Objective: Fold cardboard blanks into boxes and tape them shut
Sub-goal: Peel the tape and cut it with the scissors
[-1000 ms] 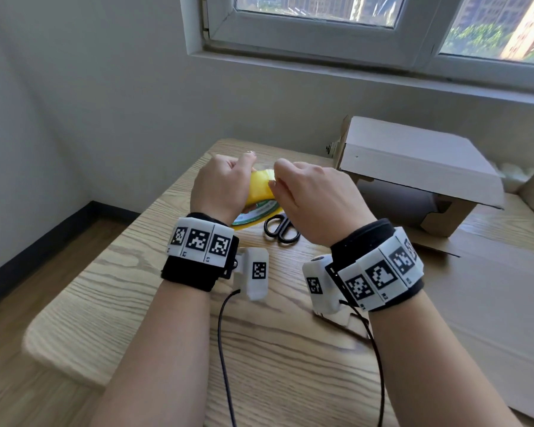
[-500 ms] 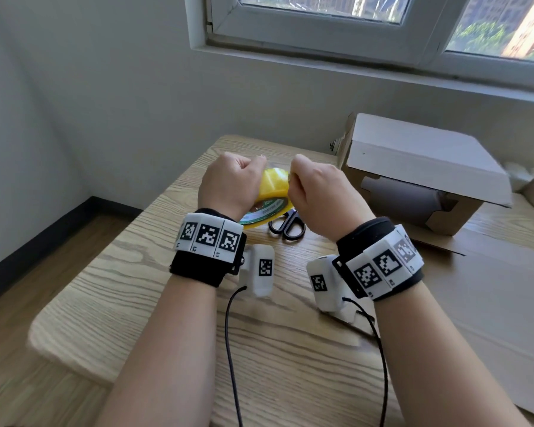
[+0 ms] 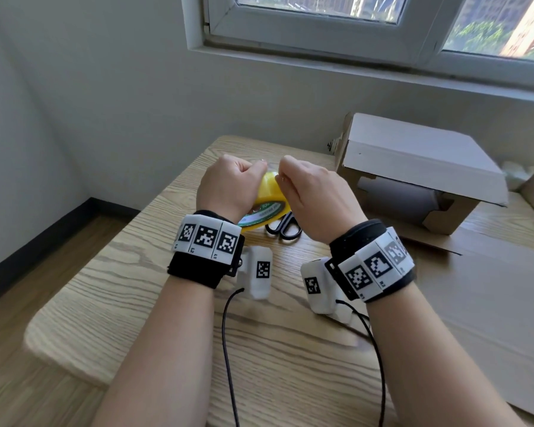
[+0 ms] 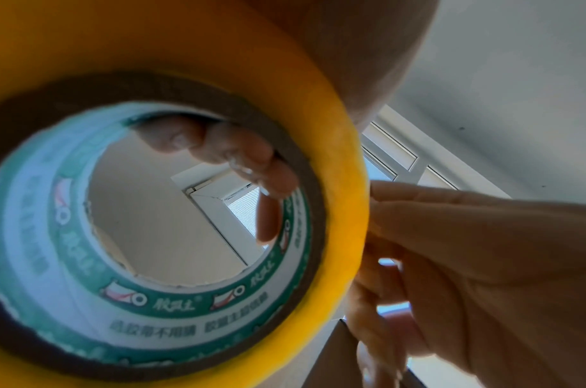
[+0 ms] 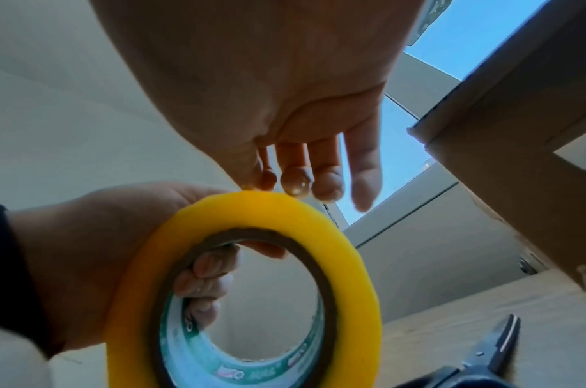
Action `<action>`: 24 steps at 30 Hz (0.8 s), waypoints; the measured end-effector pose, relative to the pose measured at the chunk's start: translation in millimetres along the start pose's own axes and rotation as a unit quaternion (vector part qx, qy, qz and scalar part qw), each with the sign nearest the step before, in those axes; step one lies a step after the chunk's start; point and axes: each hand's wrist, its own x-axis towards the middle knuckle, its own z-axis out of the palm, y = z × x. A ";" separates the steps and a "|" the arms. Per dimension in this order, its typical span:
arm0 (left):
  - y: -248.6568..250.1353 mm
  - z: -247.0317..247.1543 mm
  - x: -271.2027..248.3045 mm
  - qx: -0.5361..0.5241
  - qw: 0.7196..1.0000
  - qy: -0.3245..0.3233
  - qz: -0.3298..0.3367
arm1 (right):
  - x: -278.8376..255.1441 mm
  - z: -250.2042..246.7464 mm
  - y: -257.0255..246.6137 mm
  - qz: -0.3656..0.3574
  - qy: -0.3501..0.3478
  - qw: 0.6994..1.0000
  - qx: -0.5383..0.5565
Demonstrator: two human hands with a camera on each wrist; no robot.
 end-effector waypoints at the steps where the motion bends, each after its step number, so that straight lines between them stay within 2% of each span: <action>1: 0.8 -0.3 -0.9 -0.003 1.000 0.000 0.004 | 0.5 0.6 0.3 -0.005 0.004 1.000 0.009; 4: 2.9 -0.1 -1.5 -0.025 1.000 -0.005 0.013 | 2.0 -1.0 6.3 0.012 0.026 0.998 0.052; 7: 5.7 -0.1 -0.9 -0.063 0.998 -0.007 0.014 | 1.0 -7.6 25.4 0.081 0.047 0.990 0.104; 12: 10.7 1.2 -5.8 -0.127 0.991 -0.049 0.007 | 2.4 -16.7 28.3 0.169 0.064 0.955 0.235; 14: 9.7 -0.1 -5.6 -0.126 0.991 -0.052 -0.002 | 3.5 -18.2 26.4 0.174 0.066 0.945 0.267; 18: 9.3 -1.6 -3.3 -0.158 0.986 -0.055 -0.015 | 2.6 -19.7 25.1 0.170 0.068 0.946 0.267; 21: 15.0 -2.7 -5.6 -0.225 0.972 -0.062 -0.025 | 5.2 -21.3 24.9 0.190 0.105 0.929 0.299; 24: 13.7 -11.5 -2.4 -0.324 0.943 -0.060 -0.055 | 4.0 -31.5 44.4 0.251 0.159 0.899 0.323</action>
